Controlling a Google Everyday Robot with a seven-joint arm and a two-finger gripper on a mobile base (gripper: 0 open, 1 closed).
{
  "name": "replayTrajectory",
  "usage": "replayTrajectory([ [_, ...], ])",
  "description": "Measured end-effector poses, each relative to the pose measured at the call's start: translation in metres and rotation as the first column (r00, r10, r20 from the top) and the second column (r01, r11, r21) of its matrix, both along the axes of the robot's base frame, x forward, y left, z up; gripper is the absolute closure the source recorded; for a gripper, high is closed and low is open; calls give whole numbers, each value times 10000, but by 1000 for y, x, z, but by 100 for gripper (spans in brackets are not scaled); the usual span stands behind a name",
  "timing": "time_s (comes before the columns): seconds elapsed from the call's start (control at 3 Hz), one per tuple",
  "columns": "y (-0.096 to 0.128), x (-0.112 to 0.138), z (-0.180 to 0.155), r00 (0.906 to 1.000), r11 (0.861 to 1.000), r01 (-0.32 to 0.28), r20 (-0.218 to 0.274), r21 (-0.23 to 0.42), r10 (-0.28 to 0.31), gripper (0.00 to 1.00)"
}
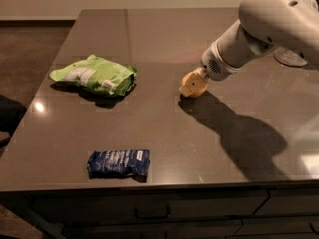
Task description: Move orange near green rice chip bag
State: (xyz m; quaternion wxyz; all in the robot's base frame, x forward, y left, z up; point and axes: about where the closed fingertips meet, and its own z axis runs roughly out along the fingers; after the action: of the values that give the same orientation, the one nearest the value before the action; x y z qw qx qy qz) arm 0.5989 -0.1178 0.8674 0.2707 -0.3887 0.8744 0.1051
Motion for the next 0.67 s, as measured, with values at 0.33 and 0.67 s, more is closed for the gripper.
replayTrajectory([
  [0.33, 37, 4, 3, 9995, 9976, -307, -84, 618, 313, 100],
  [0.67, 75, 12, -3, 9962, 9909, -811, -244, 1074, 842, 100],
])
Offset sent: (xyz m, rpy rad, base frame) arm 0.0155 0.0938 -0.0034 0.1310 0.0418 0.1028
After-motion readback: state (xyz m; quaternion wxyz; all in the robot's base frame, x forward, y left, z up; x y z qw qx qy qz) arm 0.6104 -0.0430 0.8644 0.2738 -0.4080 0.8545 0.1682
